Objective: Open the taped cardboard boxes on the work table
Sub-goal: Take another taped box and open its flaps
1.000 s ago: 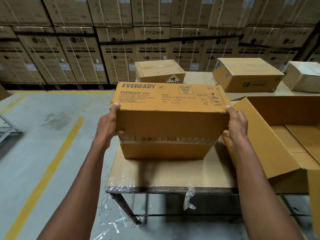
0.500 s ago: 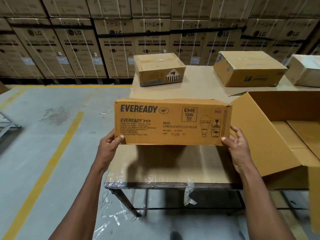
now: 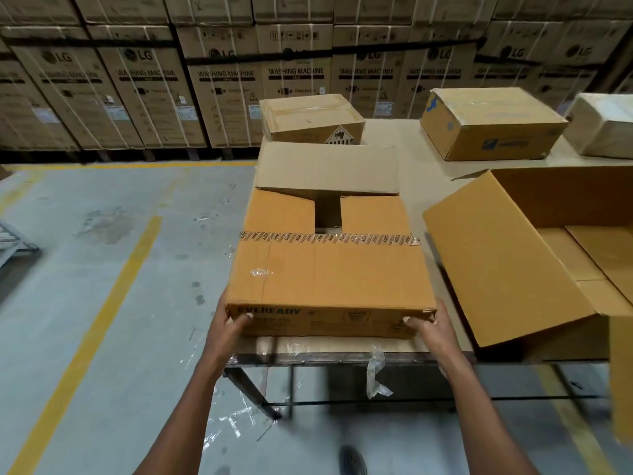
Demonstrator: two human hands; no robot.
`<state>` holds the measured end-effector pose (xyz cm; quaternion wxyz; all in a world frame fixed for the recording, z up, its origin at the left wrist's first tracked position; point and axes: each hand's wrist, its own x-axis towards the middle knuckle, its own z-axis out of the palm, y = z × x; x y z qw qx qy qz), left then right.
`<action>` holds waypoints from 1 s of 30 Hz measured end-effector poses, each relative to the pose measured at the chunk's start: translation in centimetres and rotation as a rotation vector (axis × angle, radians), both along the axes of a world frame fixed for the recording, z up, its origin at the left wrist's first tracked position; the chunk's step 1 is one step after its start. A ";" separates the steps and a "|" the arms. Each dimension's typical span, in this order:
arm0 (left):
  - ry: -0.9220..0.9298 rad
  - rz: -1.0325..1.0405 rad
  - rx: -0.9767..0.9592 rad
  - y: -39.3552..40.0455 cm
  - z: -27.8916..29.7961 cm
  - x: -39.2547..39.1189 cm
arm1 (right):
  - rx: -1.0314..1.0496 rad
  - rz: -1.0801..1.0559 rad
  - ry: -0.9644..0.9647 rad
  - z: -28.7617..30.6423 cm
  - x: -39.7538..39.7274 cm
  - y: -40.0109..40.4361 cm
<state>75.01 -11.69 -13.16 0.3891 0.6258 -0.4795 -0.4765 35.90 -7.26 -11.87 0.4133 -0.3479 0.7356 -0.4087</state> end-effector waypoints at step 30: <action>-0.254 -0.314 -0.131 -1.8 7.1 0.9 | -0.146 0.454 0.088 4.5 -3.2 1.1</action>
